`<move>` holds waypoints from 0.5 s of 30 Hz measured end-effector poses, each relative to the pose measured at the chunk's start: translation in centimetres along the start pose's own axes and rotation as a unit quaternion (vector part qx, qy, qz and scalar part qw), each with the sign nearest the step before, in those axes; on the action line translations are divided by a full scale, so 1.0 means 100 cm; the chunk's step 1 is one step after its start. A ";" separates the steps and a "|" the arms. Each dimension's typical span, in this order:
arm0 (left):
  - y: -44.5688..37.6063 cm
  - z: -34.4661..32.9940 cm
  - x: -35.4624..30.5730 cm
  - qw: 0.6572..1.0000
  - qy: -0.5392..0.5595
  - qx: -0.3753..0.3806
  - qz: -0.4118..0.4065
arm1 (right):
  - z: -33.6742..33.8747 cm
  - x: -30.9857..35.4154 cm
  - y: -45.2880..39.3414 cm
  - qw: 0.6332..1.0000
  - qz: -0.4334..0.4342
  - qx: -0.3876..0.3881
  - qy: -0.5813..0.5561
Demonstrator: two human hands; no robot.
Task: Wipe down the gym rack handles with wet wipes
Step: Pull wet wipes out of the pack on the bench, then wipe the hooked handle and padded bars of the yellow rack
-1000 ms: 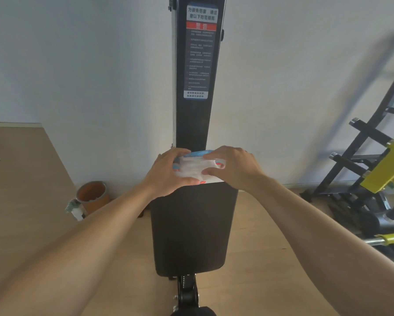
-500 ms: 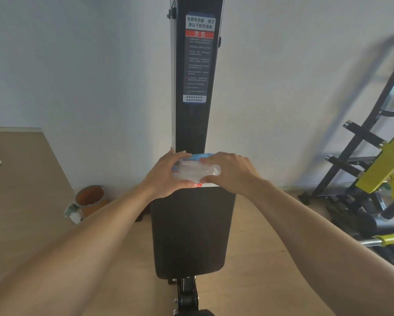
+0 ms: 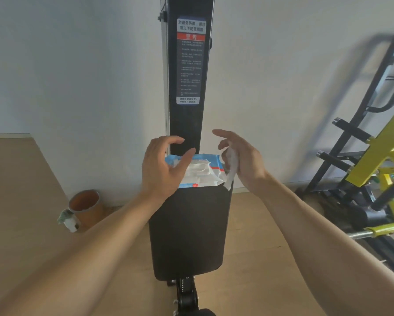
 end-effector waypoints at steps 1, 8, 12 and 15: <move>0.005 0.001 -0.017 0.999 0.035 0.006 -0.008 | 0.001 -0.002 0.008 0.998 -0.012 0.003 -0.065; 0.097 -0.092 -0.047 0.914 0.206 0.308 0.164 | 0.028 -0.018 0.072 0.977 -0.052 -0.030 -0.205; 0.134 -0.128 -0.050 0.865 0.272 0.359 0.221 | 0.056 -0.046 0.105 0.968 -0.078 -0.068 -0.231; 0.153 -0.146 -0.060 0.844 0.297 0.359 0.267 | 0.084 -0.067 0.124 0.973 -0.085 -0.104 -0.188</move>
Point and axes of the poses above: each hand's wrist, its own y-axis away from the middle knuckle, its own z-axis out of the back of the hand, x = y × z, the point moved 9 cm from there along -y, towards the middle knuckle, and after that the axes turned 4 degrees about -y, right-handed, at the moved point
